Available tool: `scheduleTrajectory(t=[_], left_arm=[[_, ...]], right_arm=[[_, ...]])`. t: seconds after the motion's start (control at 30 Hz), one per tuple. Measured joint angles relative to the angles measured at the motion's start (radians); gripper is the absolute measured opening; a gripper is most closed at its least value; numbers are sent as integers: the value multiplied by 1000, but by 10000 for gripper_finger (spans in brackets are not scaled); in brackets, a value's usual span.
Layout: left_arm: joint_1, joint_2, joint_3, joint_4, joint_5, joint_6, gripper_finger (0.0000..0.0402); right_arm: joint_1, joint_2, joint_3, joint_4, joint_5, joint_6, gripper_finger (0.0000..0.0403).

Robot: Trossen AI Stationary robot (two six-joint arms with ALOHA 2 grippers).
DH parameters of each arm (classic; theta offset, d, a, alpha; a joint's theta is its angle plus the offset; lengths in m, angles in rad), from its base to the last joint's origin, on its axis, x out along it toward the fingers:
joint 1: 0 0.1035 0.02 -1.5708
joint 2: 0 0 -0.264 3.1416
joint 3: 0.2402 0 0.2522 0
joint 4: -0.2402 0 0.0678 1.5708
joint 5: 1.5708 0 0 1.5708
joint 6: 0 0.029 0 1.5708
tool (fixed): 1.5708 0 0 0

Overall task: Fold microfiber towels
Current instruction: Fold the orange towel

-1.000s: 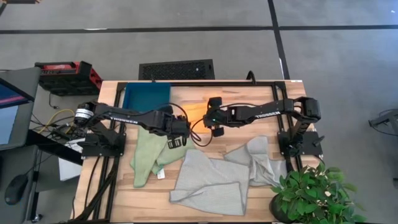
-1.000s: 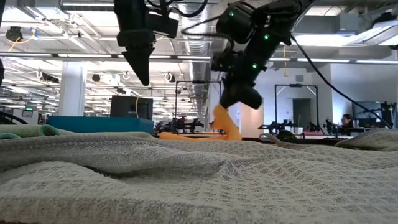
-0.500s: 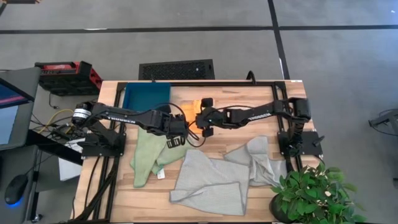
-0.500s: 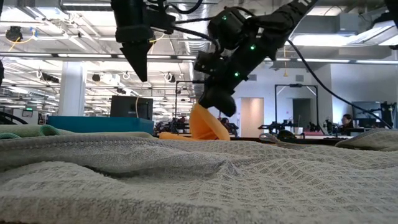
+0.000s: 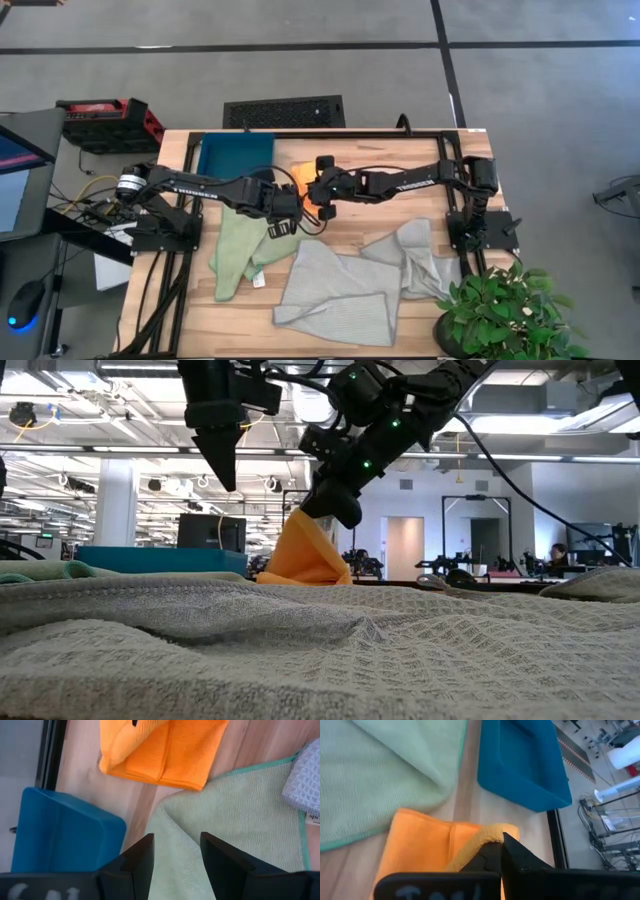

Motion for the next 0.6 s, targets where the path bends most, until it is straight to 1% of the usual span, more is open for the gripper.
scheduleTrajectory(t=[0.3,0.4,0.6], left_arm=[[0,0,0,-3,3,-1,153],[0,0,0,-9,3,-3,153],[0,0,0,-23,3,-22,153]], right_arm=[[0,0,0,-10,2,16,69],[3,0,0,-17,2,15,97],[24,0,0,-17,2,2,171]])
